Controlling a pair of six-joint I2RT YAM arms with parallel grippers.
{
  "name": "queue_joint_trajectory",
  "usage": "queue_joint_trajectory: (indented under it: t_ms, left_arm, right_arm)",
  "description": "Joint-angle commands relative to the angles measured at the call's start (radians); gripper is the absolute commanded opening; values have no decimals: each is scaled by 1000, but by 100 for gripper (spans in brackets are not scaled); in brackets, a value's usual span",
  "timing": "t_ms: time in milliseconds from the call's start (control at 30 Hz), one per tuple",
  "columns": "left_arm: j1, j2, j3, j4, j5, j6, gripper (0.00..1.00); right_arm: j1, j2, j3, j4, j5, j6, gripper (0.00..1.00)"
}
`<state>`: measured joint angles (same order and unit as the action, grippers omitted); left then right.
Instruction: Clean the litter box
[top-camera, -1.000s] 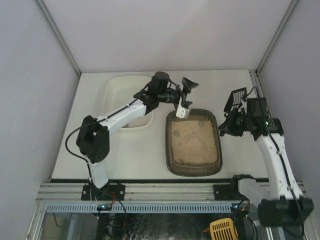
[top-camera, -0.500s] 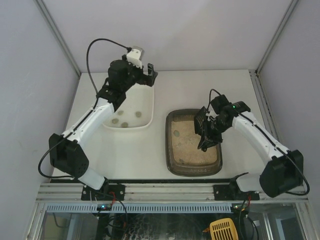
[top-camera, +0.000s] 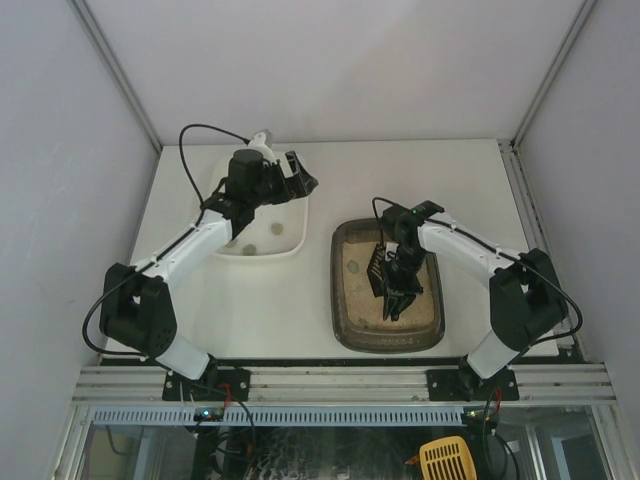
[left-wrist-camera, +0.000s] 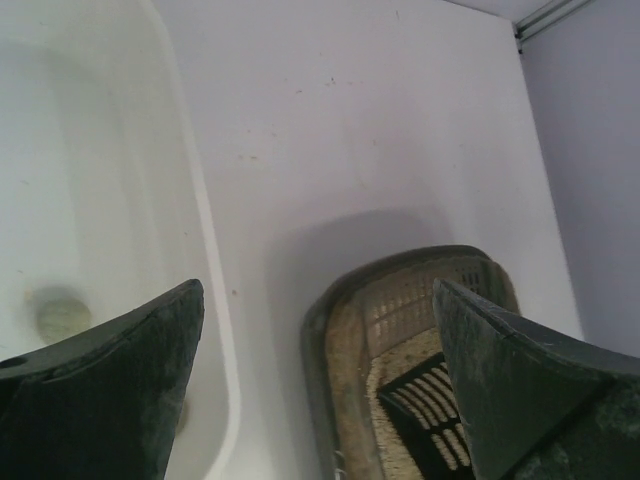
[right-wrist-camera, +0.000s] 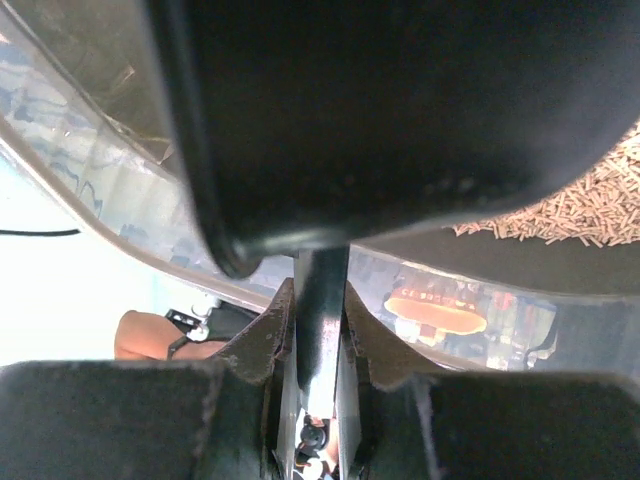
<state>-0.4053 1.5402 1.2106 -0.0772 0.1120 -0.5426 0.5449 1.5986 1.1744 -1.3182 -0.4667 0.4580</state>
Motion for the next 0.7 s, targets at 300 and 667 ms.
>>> queue_joint_trajectory:
  t_ms: [300,667]
  left_arm:
    - [3,-13,-23,1,30,-186,100]
    - [10,-11,-32,-6,21,-165,100]
  right_arm:
    - [38,126,48,174,-22,22,0]
    - [93,215,31,327,-240,47,0]
